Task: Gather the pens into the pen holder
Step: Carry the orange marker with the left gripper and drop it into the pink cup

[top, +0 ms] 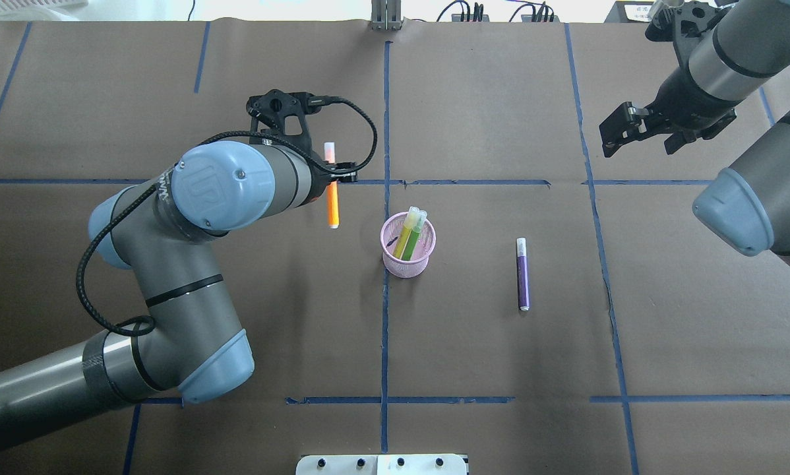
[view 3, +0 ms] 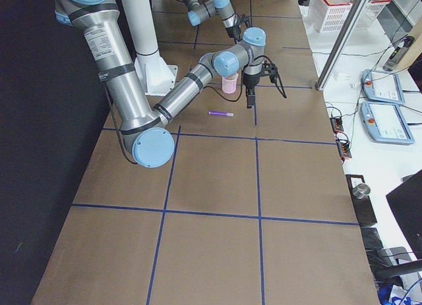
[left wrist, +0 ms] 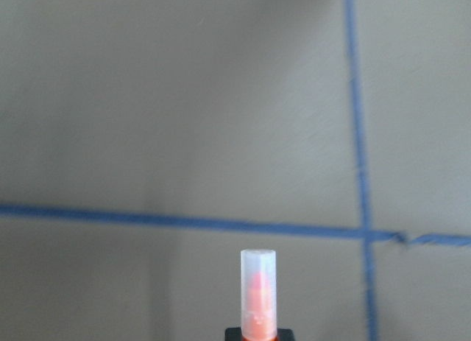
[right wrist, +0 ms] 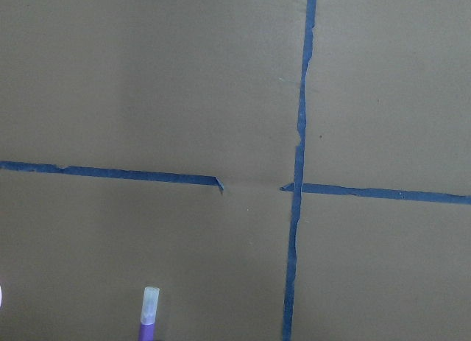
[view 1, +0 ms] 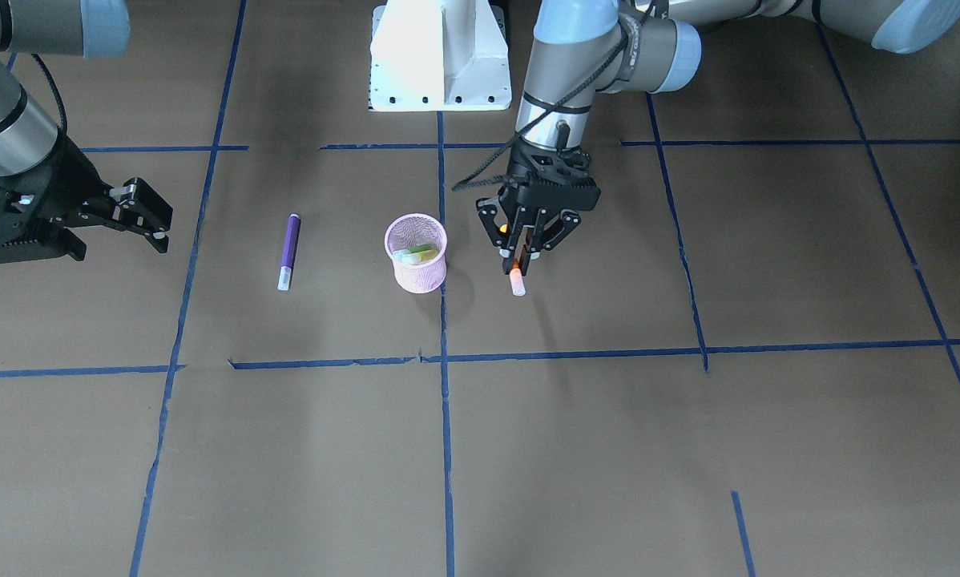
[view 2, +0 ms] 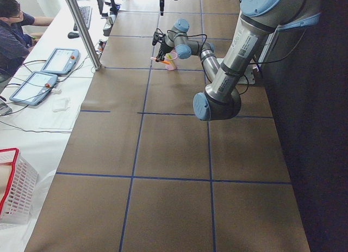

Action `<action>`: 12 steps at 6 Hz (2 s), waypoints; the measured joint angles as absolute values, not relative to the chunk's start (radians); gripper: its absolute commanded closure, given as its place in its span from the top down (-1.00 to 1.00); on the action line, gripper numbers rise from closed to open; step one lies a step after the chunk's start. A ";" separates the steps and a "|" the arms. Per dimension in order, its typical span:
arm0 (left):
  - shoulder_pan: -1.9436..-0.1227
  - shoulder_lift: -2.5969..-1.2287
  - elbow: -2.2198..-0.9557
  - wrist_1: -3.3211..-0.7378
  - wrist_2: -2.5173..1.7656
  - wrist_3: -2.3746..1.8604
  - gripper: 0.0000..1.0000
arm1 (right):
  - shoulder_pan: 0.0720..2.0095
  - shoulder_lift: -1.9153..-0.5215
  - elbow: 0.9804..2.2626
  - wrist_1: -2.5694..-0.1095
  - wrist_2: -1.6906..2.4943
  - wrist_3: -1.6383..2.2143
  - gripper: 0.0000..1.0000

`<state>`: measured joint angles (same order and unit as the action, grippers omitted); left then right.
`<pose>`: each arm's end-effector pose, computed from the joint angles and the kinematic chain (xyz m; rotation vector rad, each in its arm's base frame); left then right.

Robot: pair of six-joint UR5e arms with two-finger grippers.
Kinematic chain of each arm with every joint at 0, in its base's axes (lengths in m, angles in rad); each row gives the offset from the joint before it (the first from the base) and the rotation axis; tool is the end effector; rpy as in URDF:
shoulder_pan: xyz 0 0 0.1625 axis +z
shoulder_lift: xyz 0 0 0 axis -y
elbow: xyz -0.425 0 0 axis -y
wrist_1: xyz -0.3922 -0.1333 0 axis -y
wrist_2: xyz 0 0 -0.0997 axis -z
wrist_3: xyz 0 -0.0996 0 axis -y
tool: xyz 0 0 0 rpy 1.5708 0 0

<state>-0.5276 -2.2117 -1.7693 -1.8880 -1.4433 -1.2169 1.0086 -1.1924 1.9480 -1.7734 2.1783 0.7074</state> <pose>0.4852 -0.4517 0.1598 0.5962 0.9986 -0.2274 -0.2393 -0.5232 0.3057 0.0803 -0.7932 -0.0305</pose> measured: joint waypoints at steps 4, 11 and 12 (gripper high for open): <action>-0.381 -2.312 -1.731 -2.112 -1.227 -0.986 -0.86 | 1.008 -1.195 1.948 -1.773 2.182 0.715 1.00; -0.288 -2.263 -1.615 -2.150 -0.920 -1.408 -0.81 | 1.007 -1.198 1.949 -1.773 2.179 0.717 1.00; -0.277 -2.262 -1.601 -2.150 -0.909 -1.421 -0.70 | 1.007 -1.198 1.948 -1.773 2.179 0.716 1.00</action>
